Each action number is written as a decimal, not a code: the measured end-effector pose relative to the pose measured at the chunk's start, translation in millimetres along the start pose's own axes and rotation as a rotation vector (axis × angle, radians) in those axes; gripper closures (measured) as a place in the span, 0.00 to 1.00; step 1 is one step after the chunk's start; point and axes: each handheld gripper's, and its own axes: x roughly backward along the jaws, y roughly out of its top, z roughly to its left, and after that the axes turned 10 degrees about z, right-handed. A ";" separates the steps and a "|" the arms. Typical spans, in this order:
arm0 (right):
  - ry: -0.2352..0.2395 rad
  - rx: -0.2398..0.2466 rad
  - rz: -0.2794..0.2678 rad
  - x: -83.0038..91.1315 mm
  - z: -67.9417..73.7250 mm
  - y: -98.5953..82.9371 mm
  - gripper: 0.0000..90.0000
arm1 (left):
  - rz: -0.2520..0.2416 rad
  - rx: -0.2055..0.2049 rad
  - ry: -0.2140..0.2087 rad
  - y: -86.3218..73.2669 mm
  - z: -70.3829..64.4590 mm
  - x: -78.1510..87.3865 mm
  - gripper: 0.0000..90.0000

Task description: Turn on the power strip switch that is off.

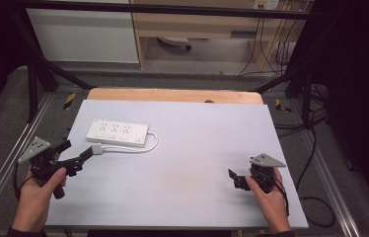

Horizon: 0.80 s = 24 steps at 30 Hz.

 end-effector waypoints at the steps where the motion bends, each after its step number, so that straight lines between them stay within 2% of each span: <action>1: 0.000 0.000 -0.001 -0.2 0.0 0.1 0.04 | 0.001 -0.007 -0.002 1.6 -0.9 -1.0 0.08; 4: 0.004 0.003 0.004 -1.0 0.3 0.5 0.04 | 0.000 -0.025 -0.008 5.7 -4.4 -4.2 0.08; 9: 0.001 0.010 0.005 -1.3 0.4 0.2 0.04 | 0.008 -0.028 0.000 12.6 -5.5 -11.0 0.08; 13: 0.002 -0.006 0.000 -1.4 0.1 1.4 0.04 | 0.010 -0.051 0.003 18.8 -6.5 -16.1 0.08; 24: 0.006 -0.004 -0.012 -0.8 1.4 3.2 0.04 | 0.014 -0.069 0.000 37.1 -12.2 -33.3 0.08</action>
